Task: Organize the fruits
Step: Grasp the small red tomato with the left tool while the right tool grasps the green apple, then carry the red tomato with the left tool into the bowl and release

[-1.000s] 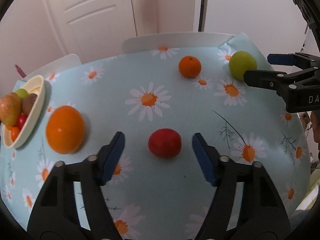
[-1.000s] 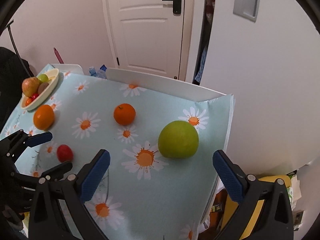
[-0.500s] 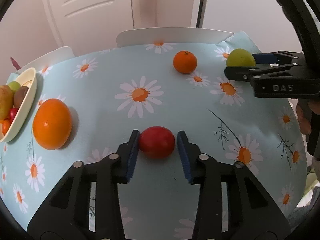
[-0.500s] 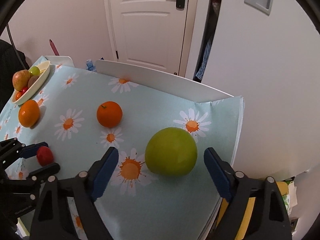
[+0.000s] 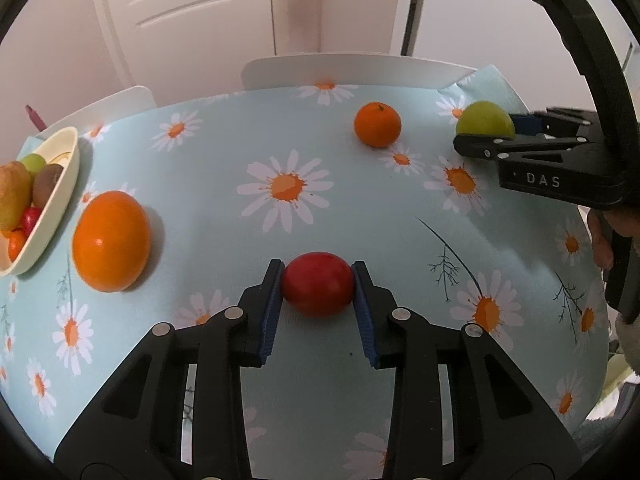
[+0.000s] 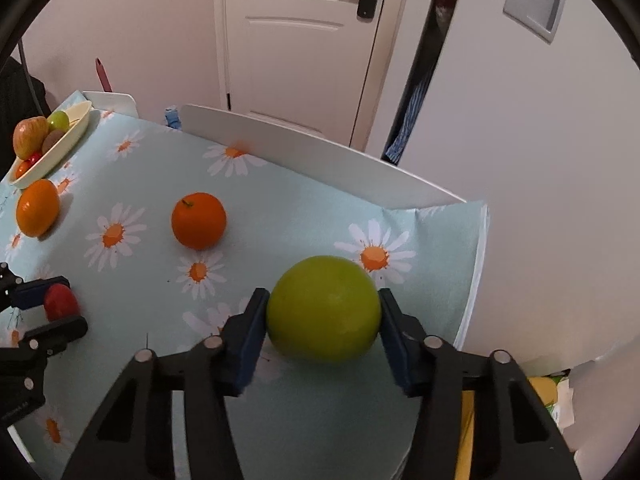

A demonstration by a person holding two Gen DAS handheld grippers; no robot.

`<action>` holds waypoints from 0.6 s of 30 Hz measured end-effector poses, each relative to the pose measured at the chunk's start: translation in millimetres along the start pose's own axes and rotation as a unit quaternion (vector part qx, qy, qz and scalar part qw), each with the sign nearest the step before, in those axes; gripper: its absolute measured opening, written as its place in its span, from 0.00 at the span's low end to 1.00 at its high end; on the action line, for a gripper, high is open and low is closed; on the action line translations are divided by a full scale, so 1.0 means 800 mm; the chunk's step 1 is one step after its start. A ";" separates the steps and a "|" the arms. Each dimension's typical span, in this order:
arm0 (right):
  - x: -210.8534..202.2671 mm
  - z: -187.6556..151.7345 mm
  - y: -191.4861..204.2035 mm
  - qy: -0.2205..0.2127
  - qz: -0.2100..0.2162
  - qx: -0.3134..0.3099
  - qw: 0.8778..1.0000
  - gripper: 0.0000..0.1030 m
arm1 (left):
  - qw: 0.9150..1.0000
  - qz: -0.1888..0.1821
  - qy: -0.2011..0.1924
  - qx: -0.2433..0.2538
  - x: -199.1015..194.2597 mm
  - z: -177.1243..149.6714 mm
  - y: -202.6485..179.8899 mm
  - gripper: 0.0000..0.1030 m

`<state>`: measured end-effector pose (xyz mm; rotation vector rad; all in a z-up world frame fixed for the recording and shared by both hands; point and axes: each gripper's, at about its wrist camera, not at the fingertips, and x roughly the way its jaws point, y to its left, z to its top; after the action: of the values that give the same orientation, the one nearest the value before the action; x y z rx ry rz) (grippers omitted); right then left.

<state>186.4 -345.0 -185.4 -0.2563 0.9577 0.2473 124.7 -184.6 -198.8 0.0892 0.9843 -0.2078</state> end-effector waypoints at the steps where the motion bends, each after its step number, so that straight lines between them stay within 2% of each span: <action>1: 0.000 0.000 -0.002 0.001 0.004 0.005 1.000 0.48 | 1.000 0.001 -0.003 -0.003 -0.003 0.001 0.003 0.37; 12: -0.037 0.013 0.008 -0.011 0.021 0.019 1.000 0.48 | 0.999 0.021 -0.035 -0.014 -0.051 0.016 0.029 0.37; 18: -0.071 0.032 0.036 -0.025 0.037 0.007 0.999 0.48 | 0.997 0.039 -0.064 -0.021 -0.093 0.026 0.058 0.37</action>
<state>165.6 -314.7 -126.9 -0.2003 0.9205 0.3131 112.3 -132.6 -126.2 0.0755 0.8562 -0.1206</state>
